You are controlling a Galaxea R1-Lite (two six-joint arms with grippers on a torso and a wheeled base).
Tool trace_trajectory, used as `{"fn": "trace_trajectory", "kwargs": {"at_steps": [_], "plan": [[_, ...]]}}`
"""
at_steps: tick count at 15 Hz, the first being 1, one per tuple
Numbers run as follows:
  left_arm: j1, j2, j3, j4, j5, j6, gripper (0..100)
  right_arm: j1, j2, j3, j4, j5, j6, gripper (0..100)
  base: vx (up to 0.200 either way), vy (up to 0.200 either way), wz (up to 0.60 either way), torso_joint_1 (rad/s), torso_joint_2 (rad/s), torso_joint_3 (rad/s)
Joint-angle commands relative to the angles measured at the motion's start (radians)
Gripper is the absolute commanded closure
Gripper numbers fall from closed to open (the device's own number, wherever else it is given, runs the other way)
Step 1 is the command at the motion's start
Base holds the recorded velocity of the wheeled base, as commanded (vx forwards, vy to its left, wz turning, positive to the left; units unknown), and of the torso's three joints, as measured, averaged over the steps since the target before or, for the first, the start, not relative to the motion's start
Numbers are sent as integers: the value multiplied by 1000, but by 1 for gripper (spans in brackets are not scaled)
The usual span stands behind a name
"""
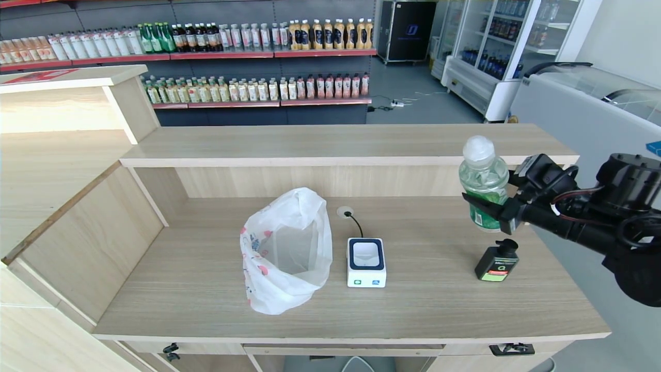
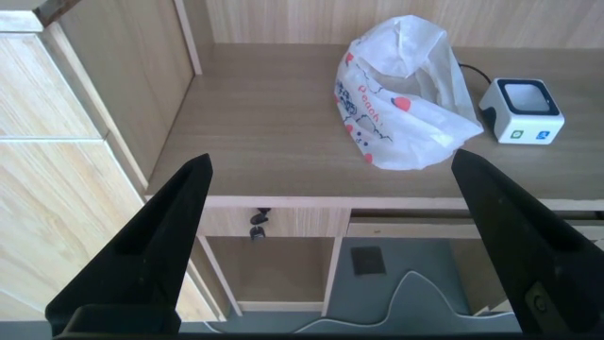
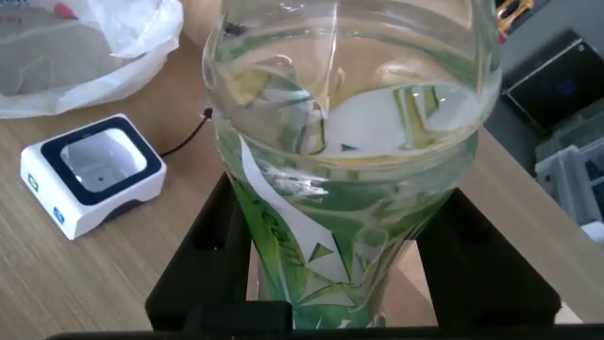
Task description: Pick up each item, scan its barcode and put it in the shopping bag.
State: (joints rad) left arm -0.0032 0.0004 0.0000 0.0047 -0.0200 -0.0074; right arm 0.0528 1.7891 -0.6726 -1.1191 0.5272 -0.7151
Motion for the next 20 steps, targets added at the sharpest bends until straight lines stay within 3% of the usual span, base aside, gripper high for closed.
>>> {"fn": "trace_trajectory", "kwargs": {"at_steps": [1, 6, 13, 17, 20], "plan": [[0, 1, 0, 0, 0, 0, 0, -1, -5, -1, -10, 0, -3, 100, 0, 0, 600, -7, 2, 2], [0, 1, 0, 0, 0, 0, 0, -8, 55, -1, -10, 14, 2, 100, 0, 0, 0, -18, 35, 27], [0, 1, 0, 0, 0, 0, 0, -7, 230, -35, -208, 208, 8, 100, 0, 0, 0, -81, 208, 110], [0, 1, 0, -2, 0, 0, 0, -5, 280, -99, -212, 333, 11, 100, 0, 0, 0, 0, 0, 0], [0, 1, 0, 0, 0, 0, 0, 4, 312, -144, -229, 344, 11, 100, 0, 0, 0, 0, 0, 0]]}}
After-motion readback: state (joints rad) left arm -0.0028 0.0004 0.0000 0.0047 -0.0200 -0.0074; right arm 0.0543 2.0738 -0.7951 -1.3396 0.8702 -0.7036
